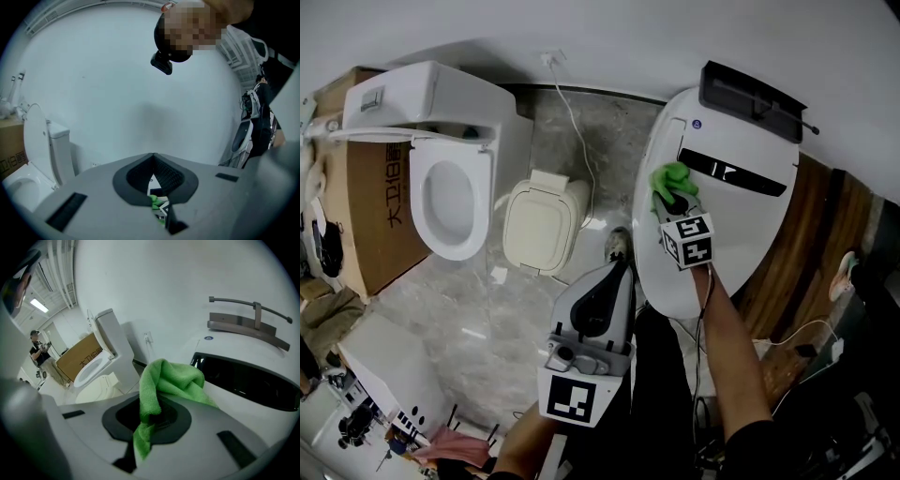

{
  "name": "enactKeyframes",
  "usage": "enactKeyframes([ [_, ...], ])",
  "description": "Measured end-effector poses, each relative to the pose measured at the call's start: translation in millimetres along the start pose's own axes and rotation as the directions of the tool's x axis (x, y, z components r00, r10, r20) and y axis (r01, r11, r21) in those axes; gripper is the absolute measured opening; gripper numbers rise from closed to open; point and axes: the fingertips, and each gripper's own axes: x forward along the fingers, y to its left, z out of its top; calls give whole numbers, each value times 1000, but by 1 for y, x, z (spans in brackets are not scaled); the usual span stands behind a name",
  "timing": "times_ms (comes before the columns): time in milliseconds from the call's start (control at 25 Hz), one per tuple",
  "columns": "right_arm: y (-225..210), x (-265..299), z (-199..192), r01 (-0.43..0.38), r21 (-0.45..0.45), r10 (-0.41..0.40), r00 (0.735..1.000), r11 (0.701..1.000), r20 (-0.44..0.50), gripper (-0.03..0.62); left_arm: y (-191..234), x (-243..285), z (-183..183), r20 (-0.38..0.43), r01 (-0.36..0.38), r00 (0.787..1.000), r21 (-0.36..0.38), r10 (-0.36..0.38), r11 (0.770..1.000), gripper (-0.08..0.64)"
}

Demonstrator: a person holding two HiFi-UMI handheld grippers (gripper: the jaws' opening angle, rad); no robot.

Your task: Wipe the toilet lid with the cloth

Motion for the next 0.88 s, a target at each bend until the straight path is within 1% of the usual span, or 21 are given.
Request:
enactKeyframes([
  [80,13,4,-4,-76,20,77,996,997,-36,37,-2,-2,-1,1,-2,1000,0,2,1000,8],
  [160,31,4,-6,-183,62,186,982,981,-41,37,-5,-2,-1,-1,0,1000,0,0,1000,8],
  [200,39,1,-6,-229,78,231,973,970,-17,37,-8,-2,-2,-2,2,1000,2,-2,1000,8],
  [240,45,-4,-3,-258,83,257,966,963,20,37,-11,-2,-1,-2,5,1000,3,-5,1000,8],
  [280,48,-12,0,-270,81,266,962,959,64,37,-14,-2,0,-1,11,1000,5,-11,1000,8],
  [360,50,-35,9,-268,69,255,954,961,157,37,-22,0,1,0,27,1000,12,-27,1000,8],
  [440,49,-63,16,-248,56,229,945,967,234,37,-32,1,2,-4,47,999,23,-47,999,8],
  [520,46,-93,19,-222,47,199,936,974,291,37,-42,2,3,-7,65,998,21,-65,998,8],
  [600,37,-125,19,-193,56,163,926,980,340,37,-53,4,7,0,82,997,5,-82,997,8],
  [720,17,-173,11,-135,82,92,913,987,397,37,-73,9,10,2,114,993,12,-114,993,8],
  [880,-12,-230,-6,-29,96,-15,906,995,424,37,-104,15,9,-10,163,987,33,-163,986,8],
])
